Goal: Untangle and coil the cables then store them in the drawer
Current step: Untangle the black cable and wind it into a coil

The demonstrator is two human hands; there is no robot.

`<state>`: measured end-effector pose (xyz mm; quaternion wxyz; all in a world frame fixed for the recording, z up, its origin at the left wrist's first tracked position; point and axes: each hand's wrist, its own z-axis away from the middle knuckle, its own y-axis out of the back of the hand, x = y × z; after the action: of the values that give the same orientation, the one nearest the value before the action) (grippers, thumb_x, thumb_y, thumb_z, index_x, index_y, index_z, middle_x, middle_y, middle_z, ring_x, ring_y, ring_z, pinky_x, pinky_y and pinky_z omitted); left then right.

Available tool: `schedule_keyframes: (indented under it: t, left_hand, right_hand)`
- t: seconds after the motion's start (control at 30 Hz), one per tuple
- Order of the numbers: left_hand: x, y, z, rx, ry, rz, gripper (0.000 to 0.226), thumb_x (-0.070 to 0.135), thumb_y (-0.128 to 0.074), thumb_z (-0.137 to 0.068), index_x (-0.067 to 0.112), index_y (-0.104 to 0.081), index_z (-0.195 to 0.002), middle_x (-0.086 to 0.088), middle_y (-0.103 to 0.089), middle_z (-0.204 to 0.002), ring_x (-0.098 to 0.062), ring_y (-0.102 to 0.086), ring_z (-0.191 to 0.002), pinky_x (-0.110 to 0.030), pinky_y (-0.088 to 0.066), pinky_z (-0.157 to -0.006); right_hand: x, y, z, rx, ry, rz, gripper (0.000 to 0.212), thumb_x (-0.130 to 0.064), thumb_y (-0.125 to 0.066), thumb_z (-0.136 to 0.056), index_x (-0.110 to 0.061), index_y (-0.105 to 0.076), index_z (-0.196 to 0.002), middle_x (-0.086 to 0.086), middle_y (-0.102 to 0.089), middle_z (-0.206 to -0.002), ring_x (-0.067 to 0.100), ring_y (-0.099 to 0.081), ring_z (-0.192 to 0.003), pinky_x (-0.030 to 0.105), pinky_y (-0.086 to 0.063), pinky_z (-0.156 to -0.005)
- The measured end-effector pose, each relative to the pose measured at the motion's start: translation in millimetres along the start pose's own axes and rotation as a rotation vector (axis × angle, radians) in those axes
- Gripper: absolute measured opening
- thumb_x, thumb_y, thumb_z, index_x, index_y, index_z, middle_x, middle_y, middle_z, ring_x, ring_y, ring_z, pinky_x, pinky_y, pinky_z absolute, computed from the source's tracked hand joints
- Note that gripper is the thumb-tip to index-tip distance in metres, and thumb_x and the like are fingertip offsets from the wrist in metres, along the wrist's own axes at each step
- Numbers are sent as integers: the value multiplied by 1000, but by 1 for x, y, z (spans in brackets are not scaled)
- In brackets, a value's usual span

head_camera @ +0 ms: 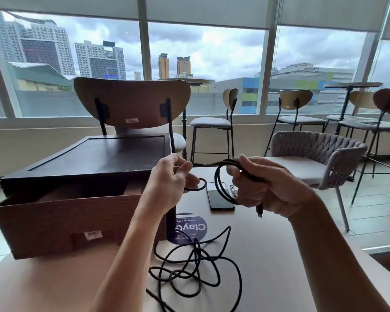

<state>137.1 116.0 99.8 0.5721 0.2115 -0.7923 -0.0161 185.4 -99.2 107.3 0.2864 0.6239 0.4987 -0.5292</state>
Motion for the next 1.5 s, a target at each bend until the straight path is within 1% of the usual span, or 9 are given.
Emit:
schedule_keyframes:
  t: [0.23,0.4,0.6,0.77,0.9,1.03,1.2,1.37,1.5]
  left_hand:
    - [4,1,0,92,120,428,6,10,-54,-102,9,-61,-103,-2,-75,-73,-12,-73,-65,-26,-57,-69]
    - [8,11,-6,-32,315,1042,14,18,-55,-101,15,-60,-88,6,-61,-69,0,-45,-39,-18,-47,-54]
    - [9,16,0,-172,277,897,13,11,-55,-100,7,-63,-108,-3,-51,-76,-1,-37,-43,-8,-35,-39]
    - [0,22,3,-278,30,-93,16,19,-56,-102,15,-70,-106,6,-62,-69,-3,-40,-50,-16,-34,-49]
    - [-13,17,-1,-327,6,-429,26,37,-57,-100,24,-77,-88,8,-56,-65,-9,-48,-59,-25,-39,-62]
    - [-17,13,-1,-399,38,-626,20,27,-57,-102,30,-76,-94,15,-67,-87,-8,-64,-86,-22,-50,-76]
    - [-17,5,5,-569,94,-883,25,15,-59,-98,32,-69,-113,5,-67,-106,-15,-65,-95,-29,-54,-85]
    - [-6,-22,13,-512,-32,-888,54,21,-64,-97,23,-44,-147,-6,-51,-143,-22,-50,-129,-31,-39,-106]
    - [9,-41,18,-381,-134,-462,57,29,-62,-98,23,-38,-149,-3,-49,-148,-19,-44,-137,-29,-34,-106]
  right_hand:
    - [-2,-2,-11,249,12,-121,34,-38,-37,-101,-16,-53,-80,-9,-19,-54,7,-13,-43,19,-23,-43]
    - [0,16,-17,66,81,-711,32,-24,-33,-107,-6,-52,-89,-2,-35,-55,10,-27,-46,28,-38,-49]
    - [3,24,-12,211,296,-933,33,-11,-21,-104,-18,-38,-77,3,-46,-50,13,-30,-41,28,-38,-51]
    - [1,18,-14,419,525,-920,26,2,-31,-84,-15,-42,-66,-5,-42,-54,13,-32,-43,26,-39,-53]
    - [0,13,-17,479,595,-808,19,-2,-37,-98,-5,-56,-98,-5,-49,-60,10,-37,-51,23,-40,-66]
    - [-4,10,-16,556,641,-673,30,-13,-33,-107,4,-49,-125,-4,-65,-77,9,-48,-59,23,-49,-71]
    - [-5,-3,-23,659,630,-423,33,-15,-33,-106,3,-59,-118,7,-74,-94,11,-67,-74,26,-57,-75]
    - [2,-20,-38,615,506,-151,34,-8,-32,-106,10,-47,-131,11,-71,-120,19,-74,-86,31,-57,-85]
    - [4,-30,-42,558,454,-68,33,-6,-30,-105,8,-45,-132,9,-73,-113,22,-74,-88,32,-56,-87]
